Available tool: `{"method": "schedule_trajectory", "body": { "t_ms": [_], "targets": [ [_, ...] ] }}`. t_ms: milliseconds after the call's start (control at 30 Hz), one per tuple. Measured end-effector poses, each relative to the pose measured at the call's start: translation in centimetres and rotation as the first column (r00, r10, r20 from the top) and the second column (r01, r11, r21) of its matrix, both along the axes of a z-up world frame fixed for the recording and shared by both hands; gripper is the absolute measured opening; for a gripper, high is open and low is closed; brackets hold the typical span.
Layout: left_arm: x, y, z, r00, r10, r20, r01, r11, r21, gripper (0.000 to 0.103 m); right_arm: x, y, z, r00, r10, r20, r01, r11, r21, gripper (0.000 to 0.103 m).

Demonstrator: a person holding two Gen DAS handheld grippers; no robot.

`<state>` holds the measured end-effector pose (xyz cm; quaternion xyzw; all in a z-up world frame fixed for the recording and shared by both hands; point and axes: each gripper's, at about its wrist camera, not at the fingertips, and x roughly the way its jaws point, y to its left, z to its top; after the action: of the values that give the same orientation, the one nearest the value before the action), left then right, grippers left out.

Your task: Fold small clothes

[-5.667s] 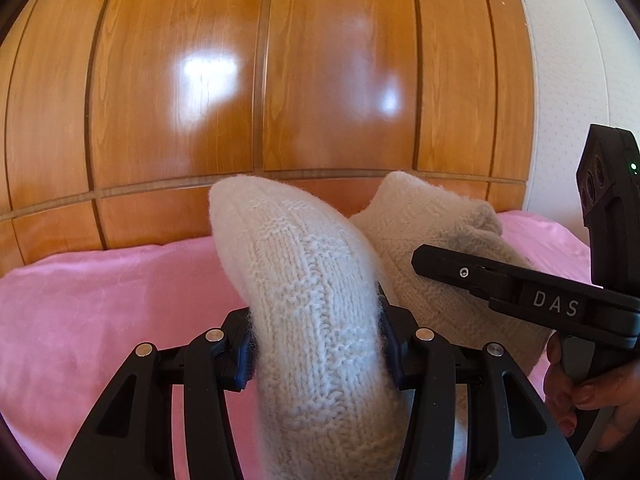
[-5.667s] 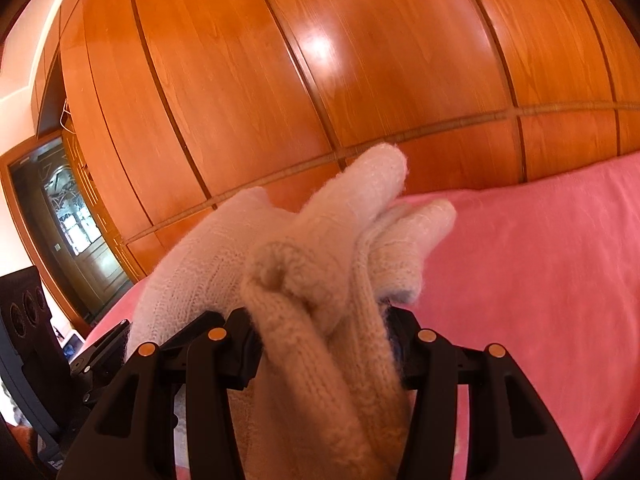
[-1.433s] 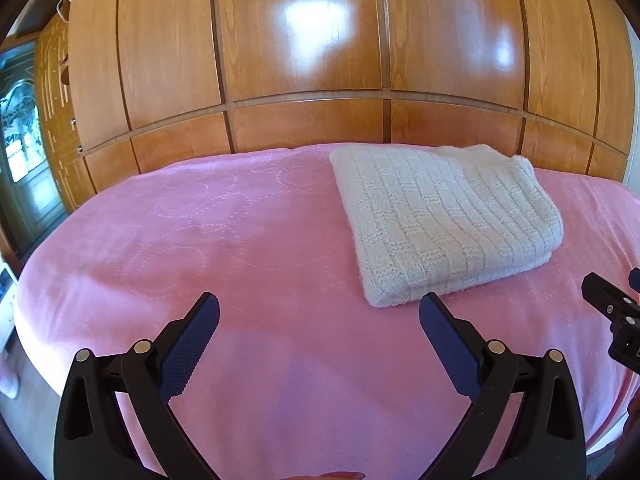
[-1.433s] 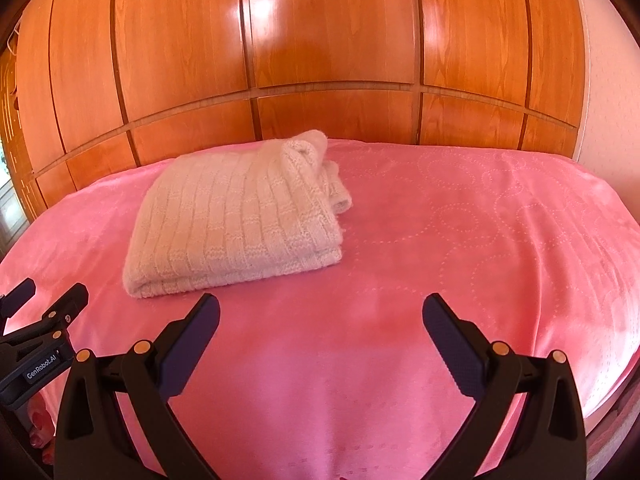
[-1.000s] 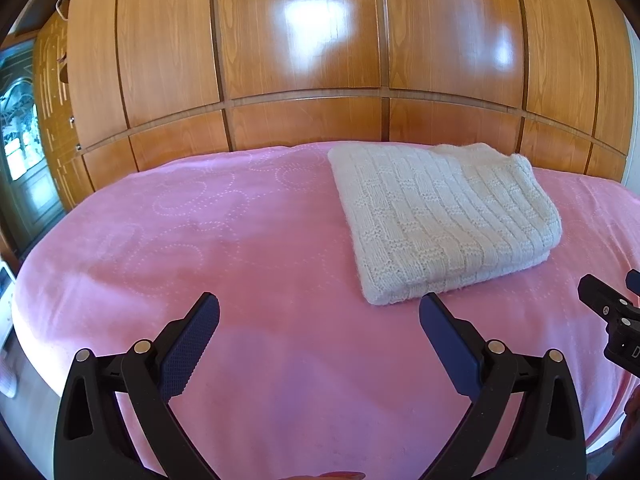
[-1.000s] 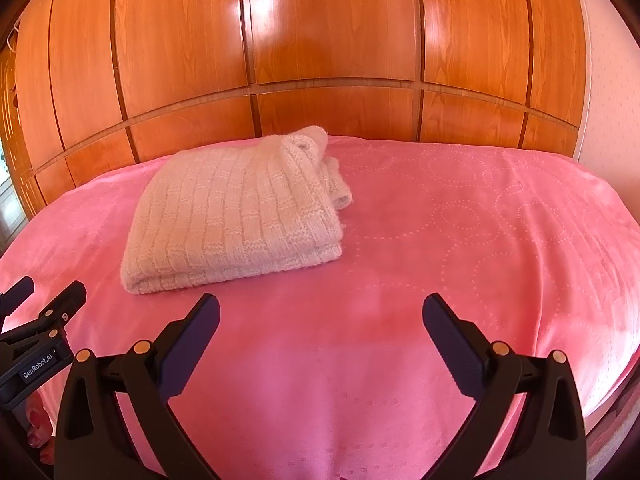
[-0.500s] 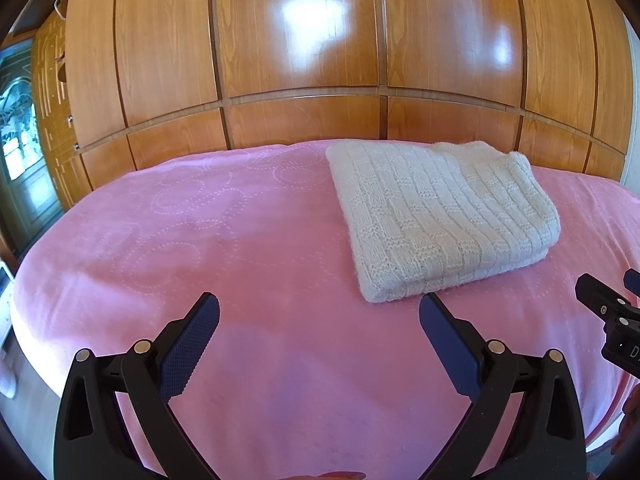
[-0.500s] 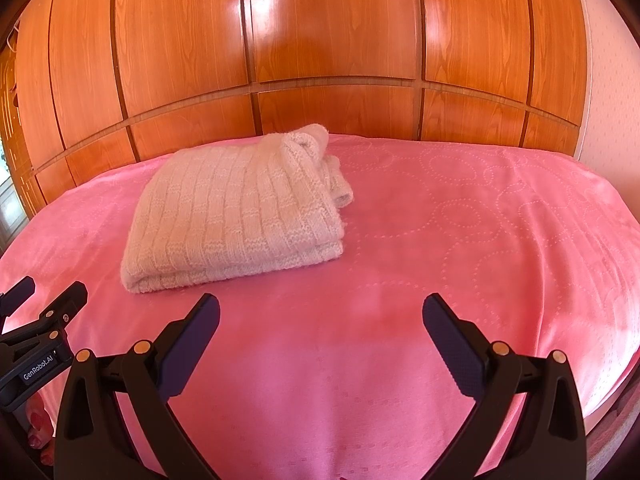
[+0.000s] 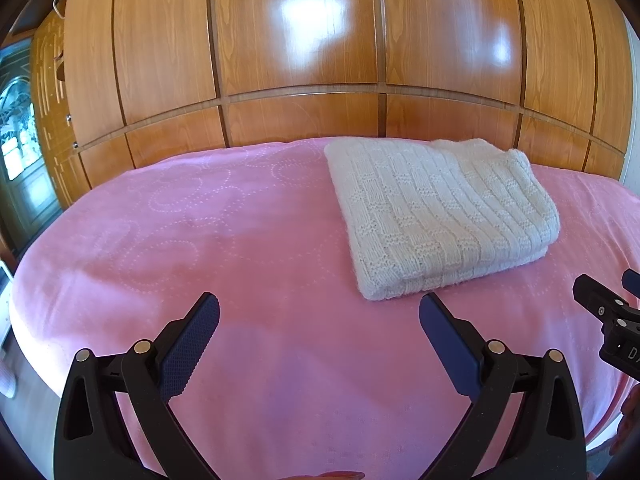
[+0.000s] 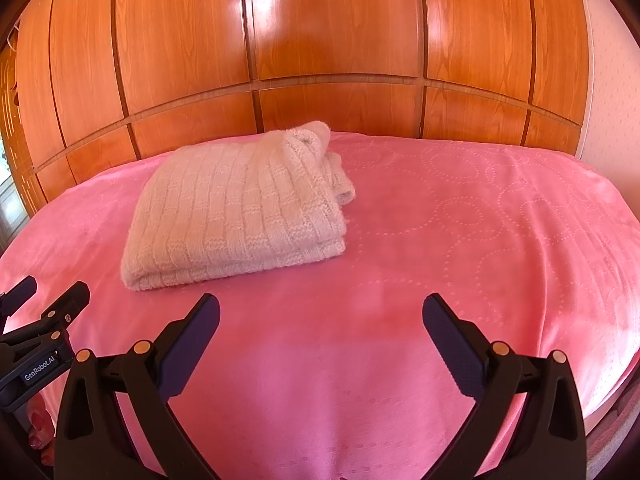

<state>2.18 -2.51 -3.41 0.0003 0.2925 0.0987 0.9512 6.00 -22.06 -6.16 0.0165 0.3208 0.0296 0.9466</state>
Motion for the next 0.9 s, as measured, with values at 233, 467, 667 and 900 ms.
{"method": "schedule_trajectory", "body": {
  "t_ms": [233, 467, 667, 900],
  "targets": [
    [0.09, 0.11, -0.09, 1.0, -0.002, -0.003, 0.002, 1.0, -0.002, 0.099, 0.06, -0.07, -0.04, 1.0, 0.002, -0.002, -0.002, 1.0, 0.001, 0.101],
    [0.13, 0.07, -0.13, 1.0, -0.003, -0.004, 0.003, 1.0, -0.003, 0.099, 0.02, 0.13, -0.15, 1.0, 0.003, -0.006, -0.003, 1.0, 0.0, 0.101],
    [0.25, 0.13, -0.27, 1.0, -0.006, -0.007, 0.006, 1.0, -0.003, 0.099, 0.13, 0.22, -0.32, 1.0, 0.007, -0.017, -0.007, 1.0, 0.002, 0.101],
    [0.32, 0.14, -0.41, 1.0, -0.01, -0.011, 0.009, 1.0, -0.004, 0.099, 0.12, 0.27, -0.37, 1.0, 0.009, -0.017, -0.009, 1.0, 0.004, 0.101]
  ]
}}
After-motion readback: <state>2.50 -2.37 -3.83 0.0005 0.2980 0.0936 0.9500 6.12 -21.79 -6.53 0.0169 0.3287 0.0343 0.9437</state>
